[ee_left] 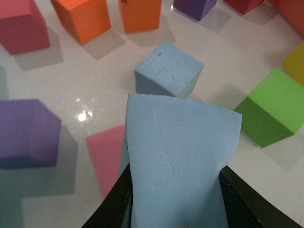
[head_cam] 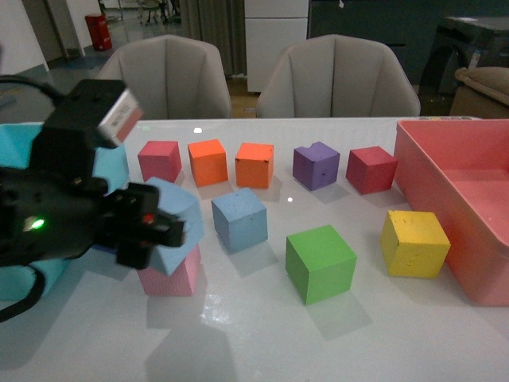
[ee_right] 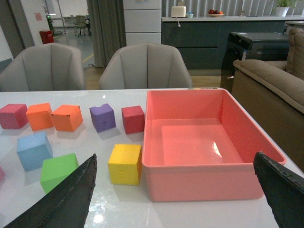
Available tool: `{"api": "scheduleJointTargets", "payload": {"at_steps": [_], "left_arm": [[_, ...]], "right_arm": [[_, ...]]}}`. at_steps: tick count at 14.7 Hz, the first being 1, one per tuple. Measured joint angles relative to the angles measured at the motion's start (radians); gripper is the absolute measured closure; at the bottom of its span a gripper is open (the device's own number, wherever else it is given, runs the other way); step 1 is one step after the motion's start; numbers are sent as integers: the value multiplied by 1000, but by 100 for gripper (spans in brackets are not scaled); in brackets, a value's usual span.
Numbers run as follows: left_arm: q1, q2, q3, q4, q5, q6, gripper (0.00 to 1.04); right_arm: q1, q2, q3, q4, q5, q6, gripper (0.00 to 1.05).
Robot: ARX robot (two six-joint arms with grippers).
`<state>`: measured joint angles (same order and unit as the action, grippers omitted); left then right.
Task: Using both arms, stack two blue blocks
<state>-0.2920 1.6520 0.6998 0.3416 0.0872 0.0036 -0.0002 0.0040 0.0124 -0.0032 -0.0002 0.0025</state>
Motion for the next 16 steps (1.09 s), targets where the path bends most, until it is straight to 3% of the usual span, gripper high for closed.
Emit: {"api": "scheduleJointTargets", "payload": {"at_steps": [4,8,16], "left_arm": [[-113,212,372,-190,-71,-106,66],[-112,367,606,-328,-108,-176,66],[-99,462,674,-345,-137,-257,64]], "right_arm": [[0,0,0,0,0,0,6],[0,0,0,0,0,0,6],[0,0,0,0,0,0,6]]}}
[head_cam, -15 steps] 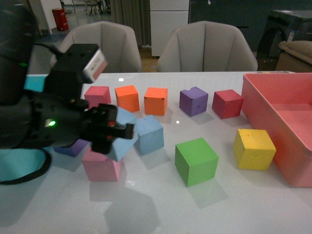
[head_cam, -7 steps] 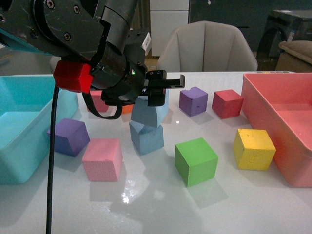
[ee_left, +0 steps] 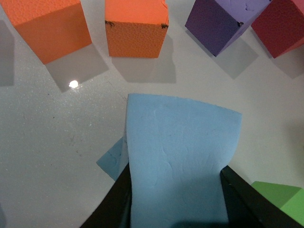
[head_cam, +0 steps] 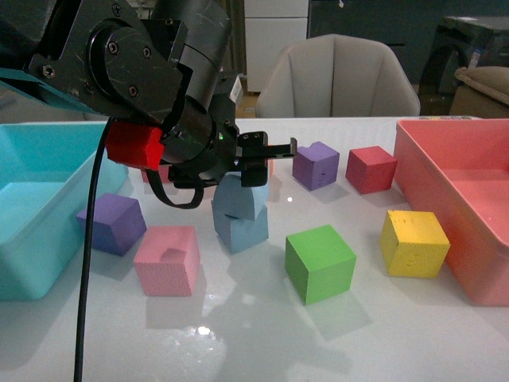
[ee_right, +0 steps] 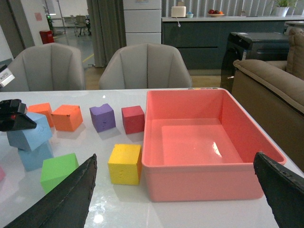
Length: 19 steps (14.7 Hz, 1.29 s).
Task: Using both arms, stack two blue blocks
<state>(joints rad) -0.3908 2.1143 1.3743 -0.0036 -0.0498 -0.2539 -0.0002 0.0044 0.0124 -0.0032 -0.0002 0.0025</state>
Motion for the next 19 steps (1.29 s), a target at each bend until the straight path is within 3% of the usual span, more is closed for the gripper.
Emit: {"api": "scheduleJointTargets", "payload": {"at_steps": [1,2,7,13,16,19], "left_arm": [[0,0,-2,31,4,-2,26],[2,-2,-19,87,5,-6,5],[-8,-176,-86,236,-50,23,7],[-33,-523,-308,377,-34,119,7],[-9,-760,-572,589,-280,212,32],[102,-945,-826,669,-269,233,61]], "right_arm": [[0,0,0,0,0,0,6],[0,0,0,0,0,0,6],[0,0,0,0,0,0,6],[0,0,0,0,0,0,6],[0,0,0,0,0,0,6],[0,0,0,0,0,0,6]]}}
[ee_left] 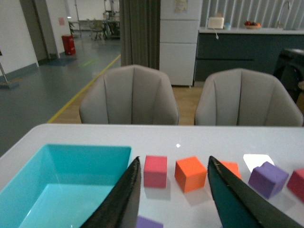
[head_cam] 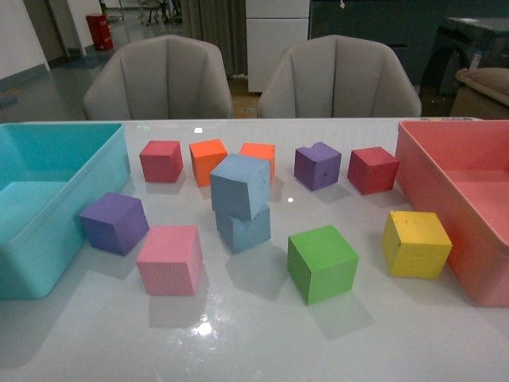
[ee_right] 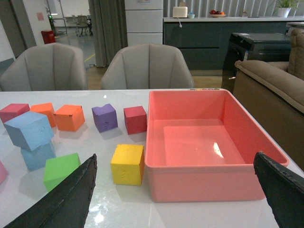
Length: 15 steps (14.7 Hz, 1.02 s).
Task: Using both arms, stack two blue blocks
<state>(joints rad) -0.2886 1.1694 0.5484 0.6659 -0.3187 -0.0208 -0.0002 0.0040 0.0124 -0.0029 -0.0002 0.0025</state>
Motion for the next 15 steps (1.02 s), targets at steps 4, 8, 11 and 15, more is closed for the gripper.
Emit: {"api": "scheduleJointTargets", "payload": {"at_steps": [4,8,11,15], "left_arm": [[93,-163,-240,40,119,6,103],[161,-305,-374,11,193,6,103],[206,-426,-438,-43,232,6,103],[290,-563,-487,-126,316,7,103]], "right_arm": [[0,0,0,-1,0,0,6],[0,0,0,0,0,0,6],[0,0,0,-1,0,0,6],[0,0,0,0,0,0,6]]}}
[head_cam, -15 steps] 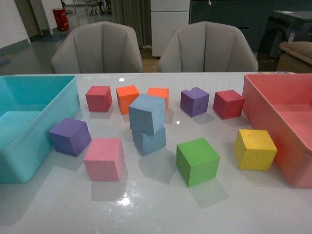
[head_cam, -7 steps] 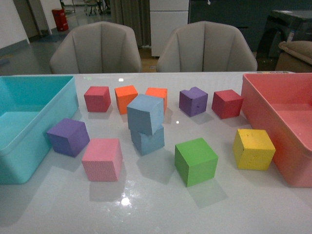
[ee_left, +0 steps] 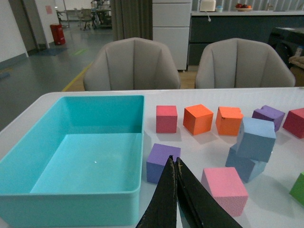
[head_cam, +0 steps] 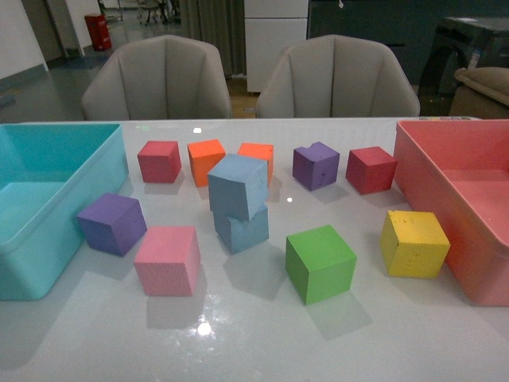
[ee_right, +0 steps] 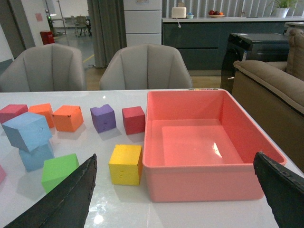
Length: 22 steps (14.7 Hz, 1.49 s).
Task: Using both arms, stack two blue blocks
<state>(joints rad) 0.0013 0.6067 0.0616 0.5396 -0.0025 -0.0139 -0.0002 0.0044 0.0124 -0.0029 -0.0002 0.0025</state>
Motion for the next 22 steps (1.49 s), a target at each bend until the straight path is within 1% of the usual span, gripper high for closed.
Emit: {"api": "scheduleJointTargets", "payload": {"at_steps": [5,6,8,12,19,20,21,22], "left_arm": [[-2,-71,-18,-54,2,0,103],[-2,-80,-48,-5,2,0,103],[-2,-146,-51,-92,2,0,103],[-2,-281,-51,-216,2,0,103],[-2,-431,-51,-364,2,0,103],[-2,-476,-48,-429,2,0,103],[-2,-579,-51,-555,3,0,103],[-2,-597,-45,-527,0,0,103]], "right_arm": [[0,0,0,-1,0,0,6],[0,0,0,0,0,0,6],[0,0,0,0,0,0,6],[0,0,0,-1,0,0,6],[0,0,0,0,0,0,6],[0,0,0,0,0,0,6],[0,0,0,-1,0,0,6],[0,0,0,-1,0,0,6]]}}
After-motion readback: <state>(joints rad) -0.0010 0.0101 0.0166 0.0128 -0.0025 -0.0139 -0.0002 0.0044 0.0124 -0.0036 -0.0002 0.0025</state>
